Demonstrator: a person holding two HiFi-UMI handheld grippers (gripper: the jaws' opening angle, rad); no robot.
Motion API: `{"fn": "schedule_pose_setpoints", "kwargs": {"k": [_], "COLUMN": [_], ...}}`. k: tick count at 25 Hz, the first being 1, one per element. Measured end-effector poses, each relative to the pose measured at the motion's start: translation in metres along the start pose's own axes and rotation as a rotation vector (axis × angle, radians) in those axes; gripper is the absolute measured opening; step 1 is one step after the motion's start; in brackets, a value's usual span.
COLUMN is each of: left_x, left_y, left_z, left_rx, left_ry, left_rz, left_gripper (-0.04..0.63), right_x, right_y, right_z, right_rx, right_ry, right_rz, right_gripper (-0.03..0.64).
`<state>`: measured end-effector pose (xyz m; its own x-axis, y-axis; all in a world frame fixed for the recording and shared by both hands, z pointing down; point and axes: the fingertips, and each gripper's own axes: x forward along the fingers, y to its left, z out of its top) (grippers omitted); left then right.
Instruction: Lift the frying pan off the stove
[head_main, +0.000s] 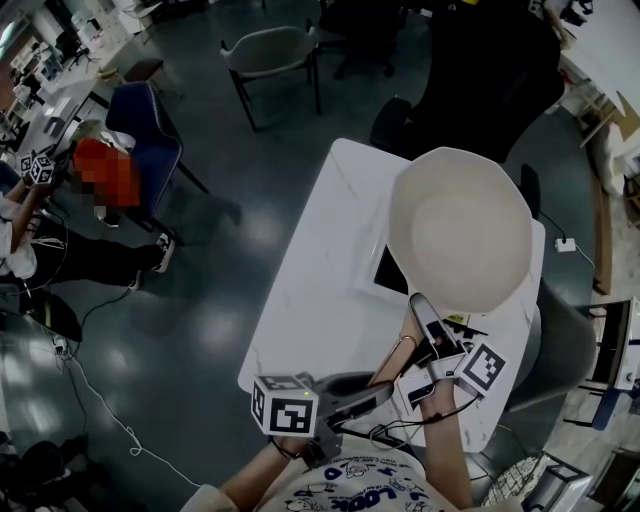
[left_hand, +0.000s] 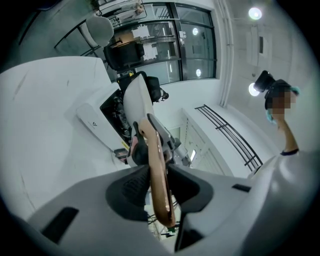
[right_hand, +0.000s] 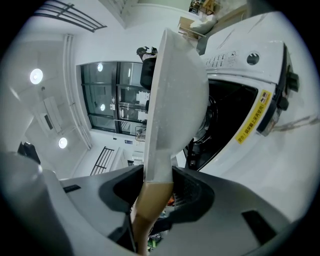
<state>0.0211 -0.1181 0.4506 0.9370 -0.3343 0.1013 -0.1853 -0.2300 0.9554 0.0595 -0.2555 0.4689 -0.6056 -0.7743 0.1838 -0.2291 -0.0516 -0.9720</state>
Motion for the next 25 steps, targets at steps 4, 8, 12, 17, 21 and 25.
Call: {"fn": "schedule_pose_setpoints", "kwargs": {"k": [4, 8, 12, 17, 21, 25], "left_x": [0.001, -0.002, -0.009, -0.016, -0.024, -0.033], "left_y": [-0.007, -0.014, -0.02, -0.026, -0.03, -0.034], "left_z": [-0.001, 0.001, 0.002, -0.001, -0.003, -0.001], "left_rx": [0.012, 0.028, 0.034, 0.036, 0.041, 0.043], "left_ry": [-0.011, -0.032, -0.057, -0.085, -0.112, -0.133], "left_rz": [-0.014, -0.018, -0.018, -0.029, -0.034, -0.039], "left_gripper": [0.118, 0.118, 0.118, 0.118, 0.118, 0.118], "right_x": [-0.001, 0.0, 0.003, 0.004, 0.006, 0.008], "right_y": [0.01, 0.023, 0.033, 0.04, 0.045, 0.051], "right_z": [0.001, -0.003, -0.009, -0.021, -0.03, -0.038], "right_rx": [-0.036, -0.053, -0.067, -0.07, -0.067, -0.069], "right_ry": [0.016, 0.031, 0.051, 0.082, 0.099, 0.115], "right_rz": [0.008, 0.032, 0.052, 0.063, 0.07, 0.066], "right_gripper": [0.176, 0.176, 0.176, 0.178, 0.178, 0.178]}}
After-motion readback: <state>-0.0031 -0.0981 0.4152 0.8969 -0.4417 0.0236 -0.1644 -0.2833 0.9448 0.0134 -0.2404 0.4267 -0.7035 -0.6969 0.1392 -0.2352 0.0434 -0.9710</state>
